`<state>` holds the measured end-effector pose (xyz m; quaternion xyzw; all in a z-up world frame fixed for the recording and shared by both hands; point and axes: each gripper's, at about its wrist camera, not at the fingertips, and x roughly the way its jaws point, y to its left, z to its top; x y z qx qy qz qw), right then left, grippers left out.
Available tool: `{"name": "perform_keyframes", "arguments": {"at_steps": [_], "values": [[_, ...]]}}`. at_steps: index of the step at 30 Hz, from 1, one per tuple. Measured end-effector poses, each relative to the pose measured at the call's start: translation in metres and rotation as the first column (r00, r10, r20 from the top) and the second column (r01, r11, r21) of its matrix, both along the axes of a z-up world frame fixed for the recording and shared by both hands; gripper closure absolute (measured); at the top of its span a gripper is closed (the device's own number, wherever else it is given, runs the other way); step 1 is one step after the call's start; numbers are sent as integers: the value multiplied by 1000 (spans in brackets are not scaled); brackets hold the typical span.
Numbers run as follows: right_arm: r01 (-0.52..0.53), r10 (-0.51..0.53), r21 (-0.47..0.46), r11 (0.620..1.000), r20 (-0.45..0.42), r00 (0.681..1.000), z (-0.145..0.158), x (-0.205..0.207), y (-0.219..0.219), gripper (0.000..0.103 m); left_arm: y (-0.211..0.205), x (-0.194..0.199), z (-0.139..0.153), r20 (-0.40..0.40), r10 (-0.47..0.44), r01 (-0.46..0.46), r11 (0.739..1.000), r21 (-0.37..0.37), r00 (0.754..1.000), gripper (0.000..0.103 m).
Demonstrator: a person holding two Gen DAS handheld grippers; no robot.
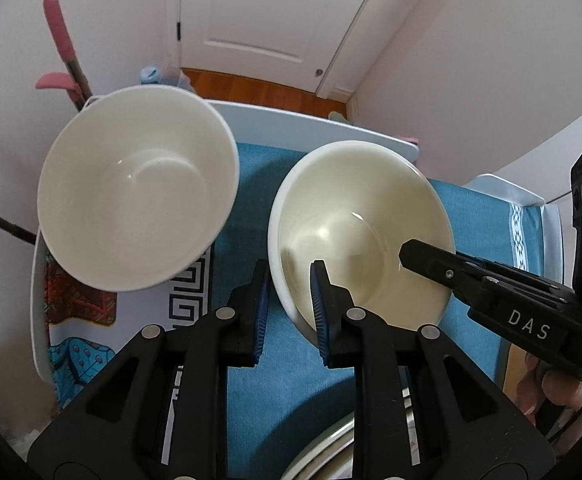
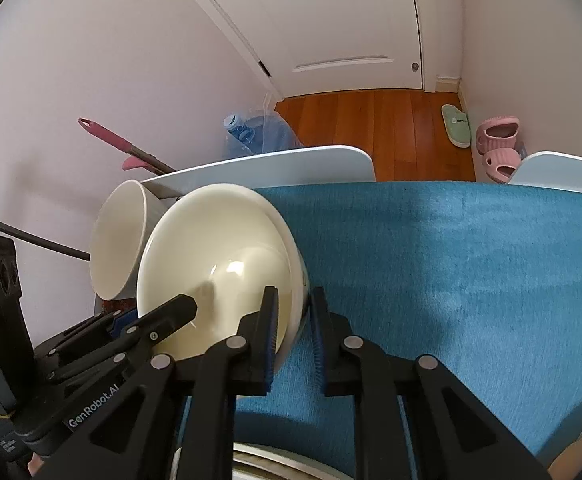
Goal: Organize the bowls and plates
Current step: 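Grip the rim of the cream bowl with both grippers, then carry the cream bowl with both grippers and lower it into the taupe dish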
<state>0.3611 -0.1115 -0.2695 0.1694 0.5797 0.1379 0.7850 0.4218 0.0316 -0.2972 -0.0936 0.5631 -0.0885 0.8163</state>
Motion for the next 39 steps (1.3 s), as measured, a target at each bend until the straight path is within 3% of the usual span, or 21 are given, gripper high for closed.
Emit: {"name": "perform_keyframes", "arguments": {"at_steps": [5, 15, 23, 30, 33, 39], "values": [[13, -14, 23, 1000, 41, 999, 14, -10, -12, 89, -10, -12, 22, 40, -10, 10, 1000, 17, 999, 85], [12, -20, 46, 999, 179, 984, 88, -55, -55, 89, -58, -64, 104, 151, -28, 24, 999, 24, 988, 85], [34, -36, 13, 999, 253, 967, 133, -114, -119, 89, -139, -110, 143, 204, -88, 87, 996, 16, 975, 85], [111, -104, -14, 994, 236, 966, 134, -161, -197, 89, -221, -144, 135, 175, -175, 180, 984, -10, 969, 85], [144, -133, -35, 989, 215, 968, 124, -182, -229, 89, -254, -155, 120, 137, -220, 226, 974, -28, 966, 85], [186, -171, -88, 979, 148, 974, 91, -216, -266, 89, -297, -173, 83, 64, -301, 301, 953, 10, 951, 85]]}}
